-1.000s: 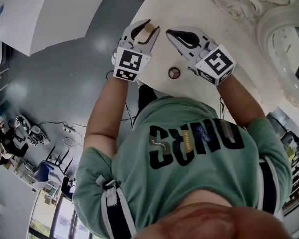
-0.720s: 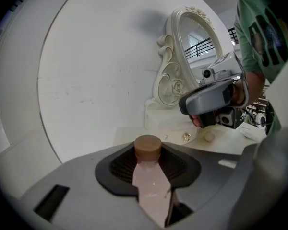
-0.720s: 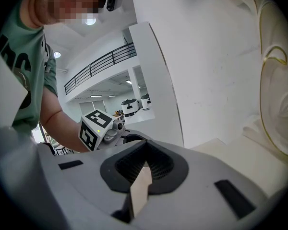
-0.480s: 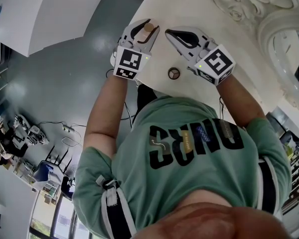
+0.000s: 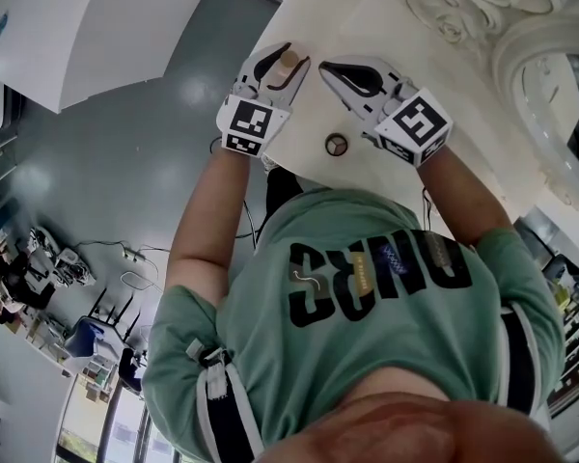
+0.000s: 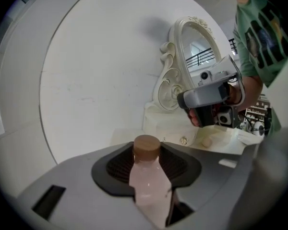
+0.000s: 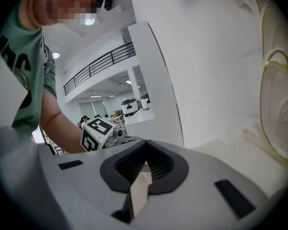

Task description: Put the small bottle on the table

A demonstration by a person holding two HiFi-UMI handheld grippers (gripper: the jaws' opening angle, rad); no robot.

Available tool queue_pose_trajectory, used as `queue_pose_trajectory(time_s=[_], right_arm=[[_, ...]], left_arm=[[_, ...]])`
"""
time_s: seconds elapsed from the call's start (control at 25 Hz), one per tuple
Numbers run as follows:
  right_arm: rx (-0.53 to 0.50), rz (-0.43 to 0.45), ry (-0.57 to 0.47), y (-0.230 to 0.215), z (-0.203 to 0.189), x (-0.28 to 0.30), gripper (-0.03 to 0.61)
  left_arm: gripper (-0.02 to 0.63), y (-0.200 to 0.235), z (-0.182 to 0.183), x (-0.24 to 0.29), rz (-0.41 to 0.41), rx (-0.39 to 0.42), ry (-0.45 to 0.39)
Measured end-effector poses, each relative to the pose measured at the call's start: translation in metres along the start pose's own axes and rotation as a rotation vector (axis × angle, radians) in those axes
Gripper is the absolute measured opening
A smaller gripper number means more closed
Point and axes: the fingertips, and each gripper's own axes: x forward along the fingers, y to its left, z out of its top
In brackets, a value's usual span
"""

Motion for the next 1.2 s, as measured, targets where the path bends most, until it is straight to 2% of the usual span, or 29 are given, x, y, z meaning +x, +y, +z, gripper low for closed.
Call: queue_pose_trajectory(time_s=[0.16,0.36,0.6,0.96,1.2], right_arm=[[-0.018,-0.007,-0.003,0.004,0.008,-0.006,-0.006],[-0.023,-0.027,-0.013,0.009,0.028,-0.013,-0.006],[-0.024,-0.046,-0.008,0.010,0.037,-0.021,-0.006],[-0.035,-0.033,-0.018,0.033,0.069,-0.030,-0.006],[-0.061,-0.025,-0.018,0.057,0.094,-0.045,-0.006]], left_arm=[[0.184,-0.003,0.004,-0.004,-0.006,-0.025,0.000],[0.200,0.000,0.023,-0.021,0.010,-0.032,-0.021],[0.199,-0.003,0.041,-0.054,0.038,-0.023,-0.023],[0.196,-0.007,0.089,-0.126,0.090,-0.078,-0.100],[0.150,-0.021,0.122,-0.175,0.109,-0.075,-0.159]])
